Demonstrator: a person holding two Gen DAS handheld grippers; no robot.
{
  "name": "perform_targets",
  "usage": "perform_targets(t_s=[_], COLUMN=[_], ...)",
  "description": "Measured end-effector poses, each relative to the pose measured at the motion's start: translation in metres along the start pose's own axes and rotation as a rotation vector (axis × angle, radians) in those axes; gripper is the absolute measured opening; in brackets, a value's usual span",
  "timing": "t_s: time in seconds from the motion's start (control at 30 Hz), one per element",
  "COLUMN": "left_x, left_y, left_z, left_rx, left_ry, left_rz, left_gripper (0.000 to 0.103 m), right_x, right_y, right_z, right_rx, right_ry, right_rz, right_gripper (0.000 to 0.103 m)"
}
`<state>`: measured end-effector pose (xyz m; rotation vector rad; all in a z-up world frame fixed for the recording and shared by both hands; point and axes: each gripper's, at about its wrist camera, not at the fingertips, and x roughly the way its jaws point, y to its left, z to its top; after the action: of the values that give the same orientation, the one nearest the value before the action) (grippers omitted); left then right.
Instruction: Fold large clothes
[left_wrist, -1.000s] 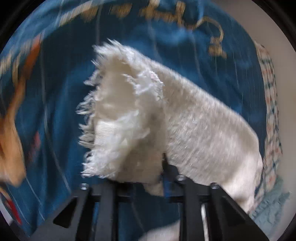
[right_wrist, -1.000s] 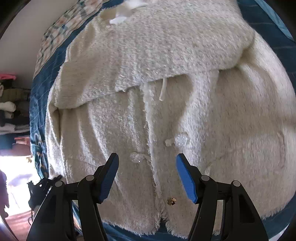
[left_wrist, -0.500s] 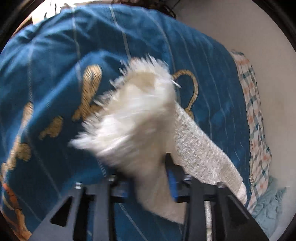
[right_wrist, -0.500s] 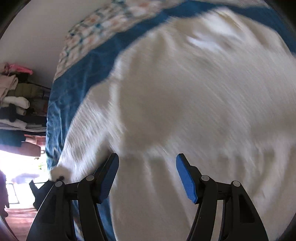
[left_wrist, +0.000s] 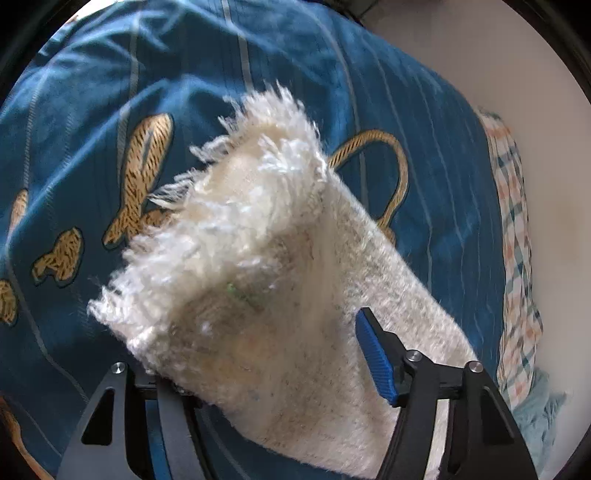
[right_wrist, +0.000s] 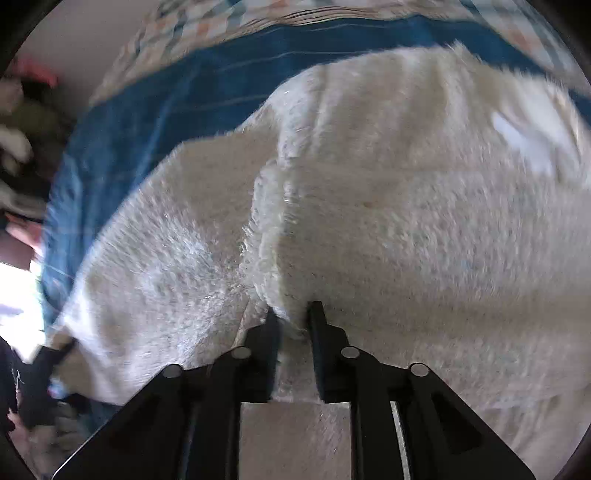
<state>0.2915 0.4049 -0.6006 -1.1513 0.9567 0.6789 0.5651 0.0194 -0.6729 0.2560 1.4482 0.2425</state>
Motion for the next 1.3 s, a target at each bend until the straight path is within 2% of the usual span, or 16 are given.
perform_targets(t_s=[0.03, 0.07, 0.1, 0.17, 0.23, 0.27, 0.37, 0.47, 0.63, 0.77, 0.97, 1.03, 1.07, 1.13, 1.27, 1.3], left_x=[-0.004, -0.008, -0.012, -0.026, -0.042, -0.053, -0.088, -0.112, -0.129, -0.125, -0.089, -0.075, -0.062, -0.042, -0.004, 0.002], left_y=[-0.002, -0.009, -0.014, -0.032, -0.053, -0.068, -0.121, -0.167, -0.231, -0.281, -0.347, -0.357, -0.363, -0.369, -0.377, -0.376], left_z=[0.0, 0.0, 0.0, -0.004, -0.01, -0.015, -0.043, -0.074, -0.138, -0.216, -0.371, -0.418, -0.451, -0.493, -0.547, -0.552], left_rx=[0.012, 0.047, 0.073, 0.142, 0.223, 0.281, 0.493, 0.677, 0.944, 1.139, 1.353, 1.4, 1.444, 1.483, 1.52, 1.519], left_ry=[-0.028, -0.051, -0.066, -0.118, -0.181, -0.223, -0.359, -0.429, -0.464, -0.407, -0.157, -0.086, -0.037, 0.05, 0.14, 0.149], left_rz=[0.018, 0.049, 0.068, 0.117, 0.153, 0.168, 0.21, 0.209, 0.158, 0.067, -0.107, -0.146, -0.153, -0.175, -0.111, -0.09], left_gripper=[0.024, 0.015, 0.012, 0.01, 0.009, 0.009, 0.008, 0.008, 0.008, 0.007, 0.008, 0.008, 0.008, 0.009, 0.016, 0.022], right_x=[-0.008, -0.014, -0.026, -0.047, -0.066, -0.074, -0.084, -0.086, -0.087, -0.097, -0.135, -0.147, -0.154, -0.166, -0.184, -0.188], right_y=[-0.01, -0.016, -0.024, -0.034, -0.038, -0.038, -0.049, -0.066, -0.087, -0.123, -0.229, -0.27, -0.291, -0.326, -0.382, -0.391], right_z=[-0.002, -0.005, -0.011, -0.023, -0.033, -0.035, -0.044, -0.051, -0.05, -0.049, -0.067, -0.077, -0.084, -0.098, -0.122, -0.126], right_rx=[0.026, 0.044, 0.062, 0.053, 0.034, 0.026, 0.011, 0.041, 0.094, 0.174, 0.367, 0.431, 0.466, 0.521, 0.586, 0.587], right_ry=[0.006, 0.004, -0.013, -0.066, -0.119, -0.14, -0.161, -0.156, -0.181, -0.184, -0.18, -0.171, -0.164, -0.153, -0.13, -0.126], right_rz=[0.05, 0.06, 0.058, -0.011, -0.131, -0.218, -0.382, -0.426, -0.444, -0.421, -0.431, -0.445, -0.453, -0.465, -0.461, -0.464], right_gripper=[0.056, 0.067, 0.076, 0.077, 0.087, 0.089, 0.09, 0.09, 0.09, 0.09, 0.09, 0.09, 0.09, 0.09, 0.09, 0.09])
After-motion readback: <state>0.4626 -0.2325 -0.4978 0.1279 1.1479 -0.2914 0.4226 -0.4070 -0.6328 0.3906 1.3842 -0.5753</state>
